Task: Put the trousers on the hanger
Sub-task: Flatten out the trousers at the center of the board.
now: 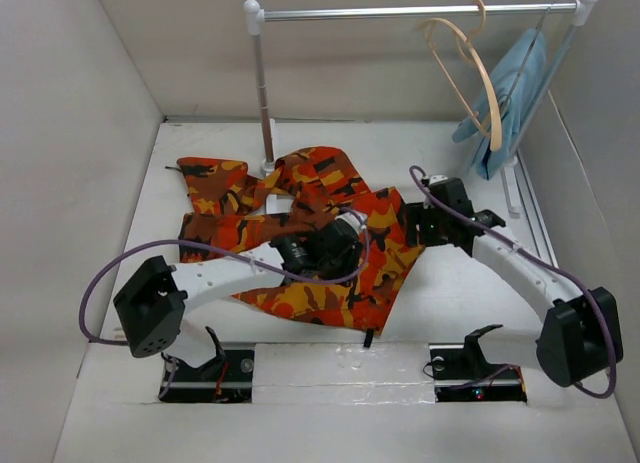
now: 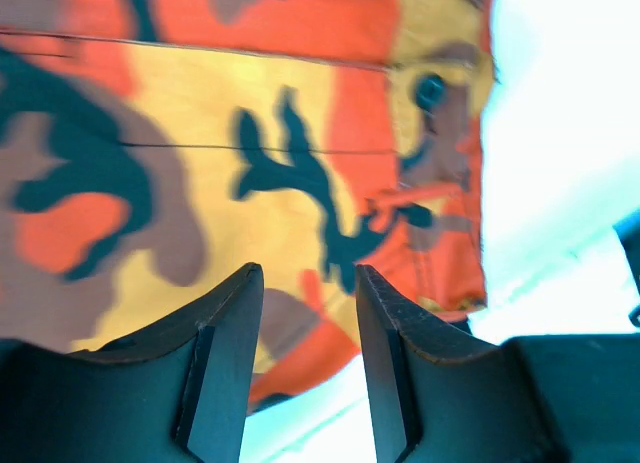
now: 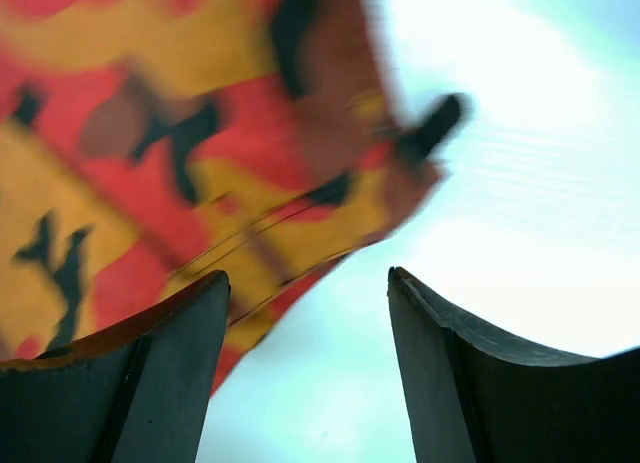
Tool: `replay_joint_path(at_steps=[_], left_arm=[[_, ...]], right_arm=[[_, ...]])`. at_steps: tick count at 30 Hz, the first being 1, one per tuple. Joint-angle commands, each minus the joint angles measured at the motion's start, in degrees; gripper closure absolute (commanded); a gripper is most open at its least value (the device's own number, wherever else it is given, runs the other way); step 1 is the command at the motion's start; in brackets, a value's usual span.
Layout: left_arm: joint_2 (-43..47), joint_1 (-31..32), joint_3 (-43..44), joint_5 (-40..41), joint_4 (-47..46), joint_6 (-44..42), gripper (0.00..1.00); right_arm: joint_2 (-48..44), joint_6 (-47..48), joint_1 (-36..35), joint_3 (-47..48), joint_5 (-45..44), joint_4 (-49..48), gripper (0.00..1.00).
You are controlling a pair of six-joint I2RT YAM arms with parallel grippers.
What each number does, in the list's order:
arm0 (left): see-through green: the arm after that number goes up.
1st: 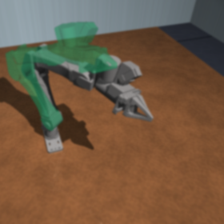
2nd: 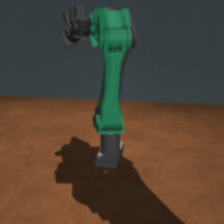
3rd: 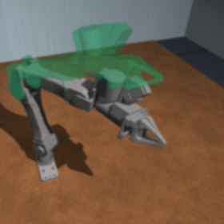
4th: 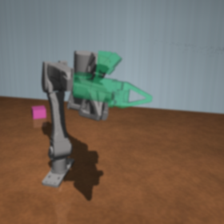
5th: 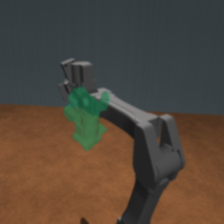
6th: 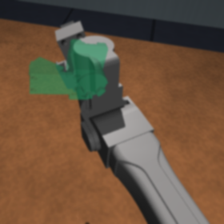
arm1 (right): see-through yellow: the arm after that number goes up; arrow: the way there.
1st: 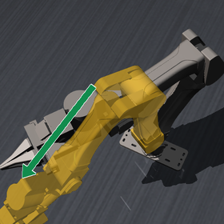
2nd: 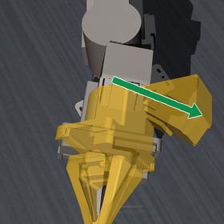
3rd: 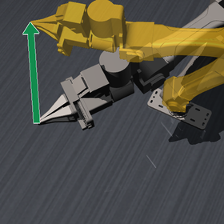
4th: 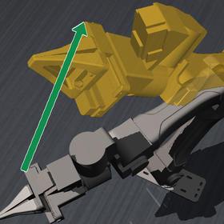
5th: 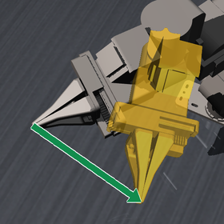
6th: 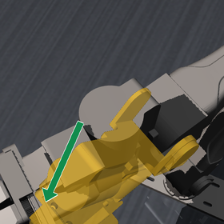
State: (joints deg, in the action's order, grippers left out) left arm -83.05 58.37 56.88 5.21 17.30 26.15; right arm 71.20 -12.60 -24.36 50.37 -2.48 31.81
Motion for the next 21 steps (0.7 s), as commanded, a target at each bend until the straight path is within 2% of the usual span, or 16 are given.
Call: replay_joint_path(at_steps=[1,5,7,8,11,12,14,15,17,18,21], left_arm=[[-3.16,2.27,1.13,-1.25,-0.95,1.35,0.62],[-7.39,5.08,1.13,-2.66,-0.78,2.06,0.62],[-9.40,5.96,1.39,-3.01,-0.43,1.80,0.62],[-10.11,6.66,1.48,-3.28,-0.16,1.71,0.62],[-12.31,7.20,1.83,-4.86,0.54,1.27,0.63],[-12.84,7.20,1.92,-7.38,0.46,0.84,0.62],[-15.21,8.68,3.05,-8.46,1.15,-0.04,0.63],[-16.00,9.30,3.75,-9.51,1.51,-0.57,0.64],[-18.81,11.66,7.00,-10.57,2.12,-1.45,0.65],[-21.60,13.16,9.62,-13.53,1.08,-1.80,0.65],[-24.61,15.09,15.43,-18.10,0.11,-2.85,0.64]], right_arm=[[1.91,4.69,7.38,-2.11,5.47,-6.14,0.30],[7.00,4.69,12.75,-4.66,7.48,-13.68,0.27],[9.47,4.43,14.85,-5.80,11.78,-16.68,0.27],[11.22,3.82,14.87,-7.64,13.71,-21.22,0.28],[12.38,1.01,15.57,-11.85,19.34,-28.72,0.52],[11.95,0.04,15.57,-13.18,19.79,-30.82,0.72],[10.63,-2.59,16.88,-15.47,18.66,-33.98,0.93],[8.63,-3.21,17.85,-16.87,16.56,-34.10,1.00],[5.98,-5.15,20.74,-17.67,14.80,-34.45,1.00],[2.92,-6.11,25.02,-16.89,13.22,-34.36,1.00],[2.37,-7.17,28.12,-15.22,9.89,-34.97,1.00]])
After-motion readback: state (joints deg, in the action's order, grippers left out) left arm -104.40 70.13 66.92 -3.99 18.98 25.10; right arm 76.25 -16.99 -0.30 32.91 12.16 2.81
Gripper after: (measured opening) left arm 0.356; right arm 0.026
